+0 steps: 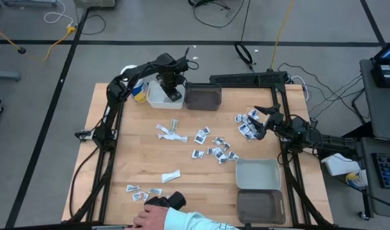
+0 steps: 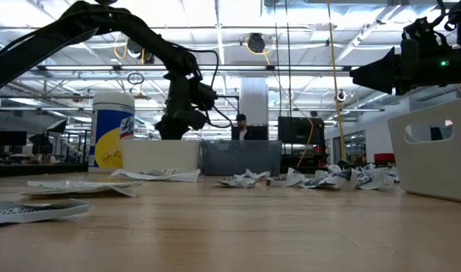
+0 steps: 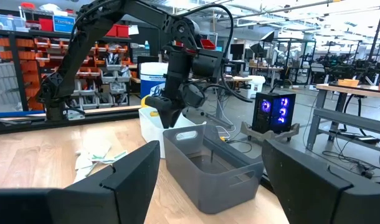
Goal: Pick & Place First Aid Supplies
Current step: Put the green bandage into the white bin
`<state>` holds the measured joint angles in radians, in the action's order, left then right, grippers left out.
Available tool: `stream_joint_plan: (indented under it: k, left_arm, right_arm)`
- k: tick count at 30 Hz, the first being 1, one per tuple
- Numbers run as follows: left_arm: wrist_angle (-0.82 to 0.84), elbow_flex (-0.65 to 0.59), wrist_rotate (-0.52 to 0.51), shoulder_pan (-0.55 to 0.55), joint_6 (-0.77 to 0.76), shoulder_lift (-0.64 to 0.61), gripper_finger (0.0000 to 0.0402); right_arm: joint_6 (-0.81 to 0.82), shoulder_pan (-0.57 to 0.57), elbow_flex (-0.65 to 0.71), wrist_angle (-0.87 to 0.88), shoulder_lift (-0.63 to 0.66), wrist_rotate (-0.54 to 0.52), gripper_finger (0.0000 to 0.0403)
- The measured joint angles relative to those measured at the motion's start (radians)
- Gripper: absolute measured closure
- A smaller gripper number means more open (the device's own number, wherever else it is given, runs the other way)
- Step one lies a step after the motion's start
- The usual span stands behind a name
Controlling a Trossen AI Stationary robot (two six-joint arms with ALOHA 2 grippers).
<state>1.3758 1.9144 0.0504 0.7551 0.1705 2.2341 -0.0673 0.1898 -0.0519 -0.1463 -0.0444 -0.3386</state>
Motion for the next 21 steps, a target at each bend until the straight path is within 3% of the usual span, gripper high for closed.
stream_joint_plan:
  k: [5, 9, 21]
  left_arm:
    - [-0.003, 0.0, 0.0, 0.0, 0.003, 0.0, 0.0168]
    - [-0.006, 0.0, 0.0, 0.0, 0.0, 0.0, 0.0136]
    - [0.005, -0.001, 0.001, -0.005, -0.046, -0.08, 0.0126]
  right_arm:
    - [0.0, 0.0, 0.0, 0.0, 0.0, 0.0, 0.0124]
    - [0.0, 0.0, 0.0, 0.0, 0.0, 0.0, 0.0124]
    - [0.0, 0.0, 0.0, 0.0, 0.0, 0.0, 0.0124]
